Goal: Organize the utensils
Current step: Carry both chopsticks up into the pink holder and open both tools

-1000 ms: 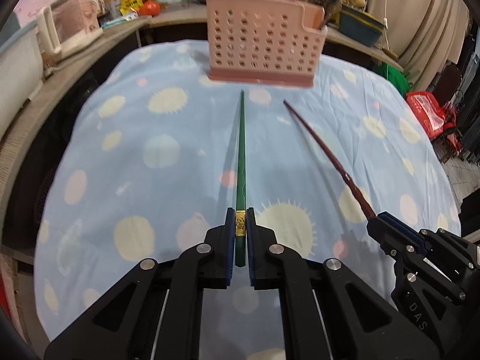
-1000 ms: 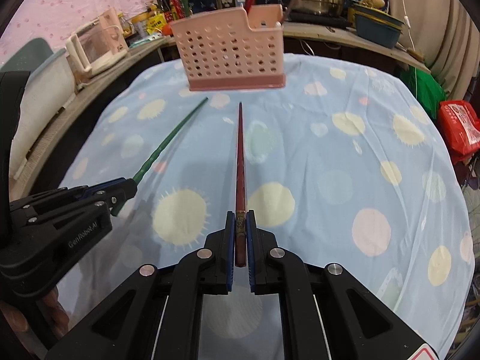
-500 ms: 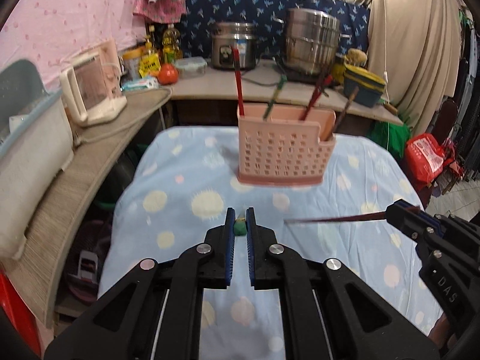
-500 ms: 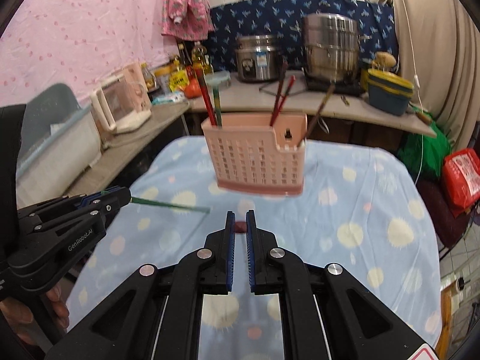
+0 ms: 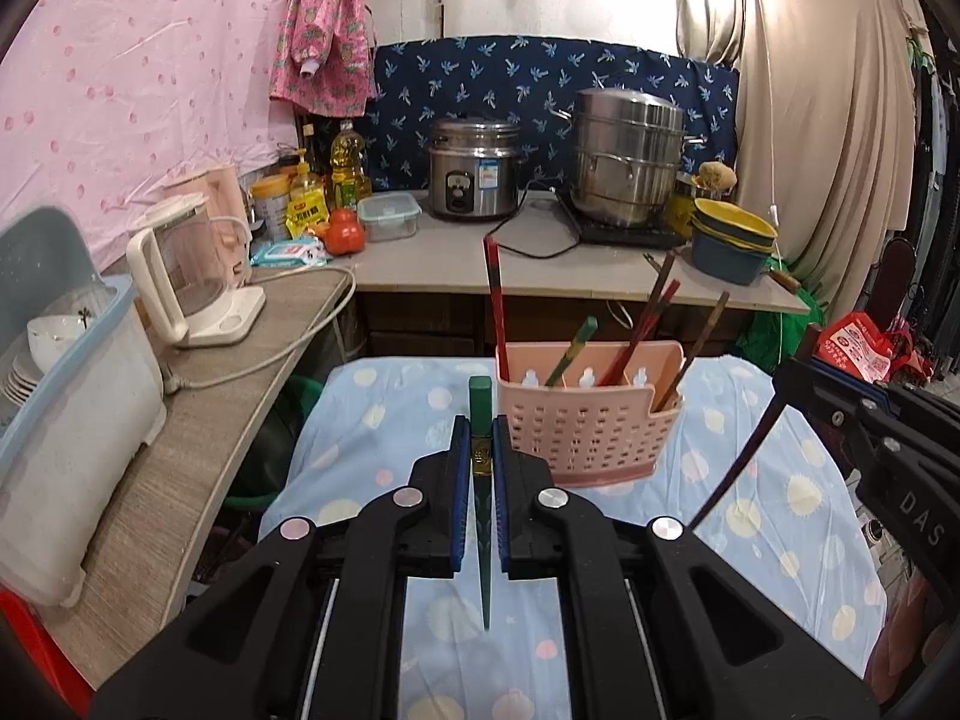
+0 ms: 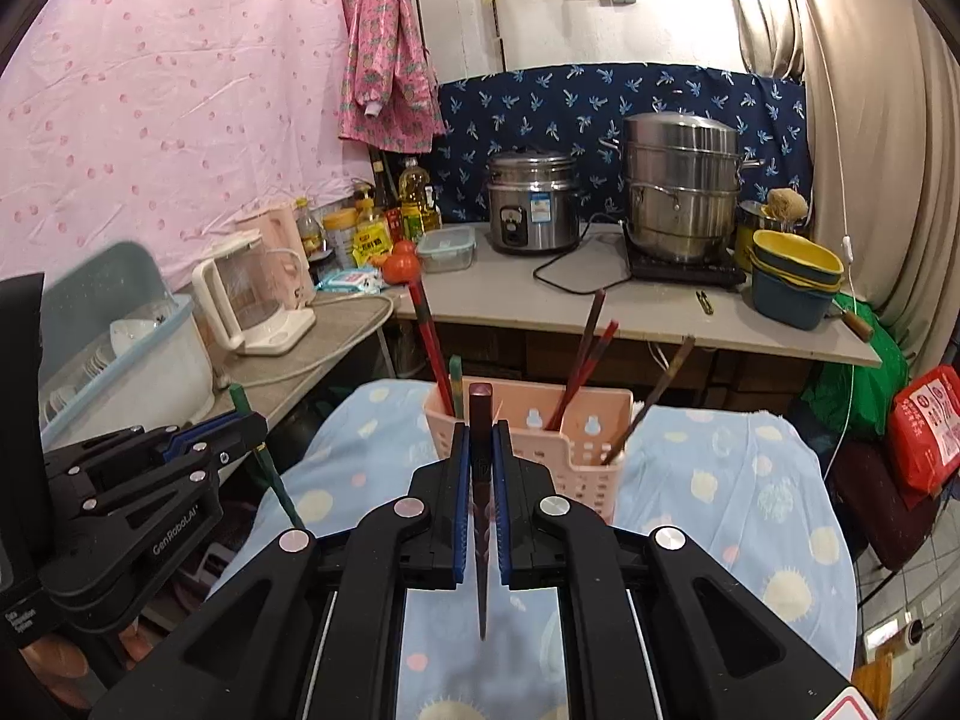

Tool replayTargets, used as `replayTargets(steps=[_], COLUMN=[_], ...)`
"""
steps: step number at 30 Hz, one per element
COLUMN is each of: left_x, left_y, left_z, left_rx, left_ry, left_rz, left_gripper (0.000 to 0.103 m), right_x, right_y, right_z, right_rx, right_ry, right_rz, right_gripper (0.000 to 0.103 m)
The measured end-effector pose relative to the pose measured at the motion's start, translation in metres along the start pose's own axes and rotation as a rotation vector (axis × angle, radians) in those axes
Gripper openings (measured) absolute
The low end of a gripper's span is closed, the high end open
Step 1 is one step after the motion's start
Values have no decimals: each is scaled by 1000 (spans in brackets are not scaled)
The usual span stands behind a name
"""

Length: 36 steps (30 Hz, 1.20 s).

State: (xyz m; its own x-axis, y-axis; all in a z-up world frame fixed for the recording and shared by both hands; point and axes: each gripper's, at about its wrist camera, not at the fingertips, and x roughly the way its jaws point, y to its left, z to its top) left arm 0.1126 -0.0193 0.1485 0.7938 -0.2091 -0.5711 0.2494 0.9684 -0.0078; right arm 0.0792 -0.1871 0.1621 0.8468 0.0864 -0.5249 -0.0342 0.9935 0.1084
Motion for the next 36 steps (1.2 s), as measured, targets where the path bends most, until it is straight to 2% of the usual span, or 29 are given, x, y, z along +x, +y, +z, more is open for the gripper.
replayTargets(steps=[15,23,29,36], left_x=[11,13,9,37], left_y=[4,5,-4,-13], left_z=[69,114,143,145], left_rx=[-6,-45,-45,-46], left_ry=[-95,-158,-220,-207], left_rz=[4,-10,-27,-52], left_gripper=[7,7,7,7], right_x=[14,28,53,88], right_y=[-14,-16,-21,-28], right_z=[79,121,130,117], right_rx=[-9,-11,4,18], right_ry=[-99,-145,-128,-65], right_rz=[-30,-35,-40,-42], right_gripper=[7,7,7,7])
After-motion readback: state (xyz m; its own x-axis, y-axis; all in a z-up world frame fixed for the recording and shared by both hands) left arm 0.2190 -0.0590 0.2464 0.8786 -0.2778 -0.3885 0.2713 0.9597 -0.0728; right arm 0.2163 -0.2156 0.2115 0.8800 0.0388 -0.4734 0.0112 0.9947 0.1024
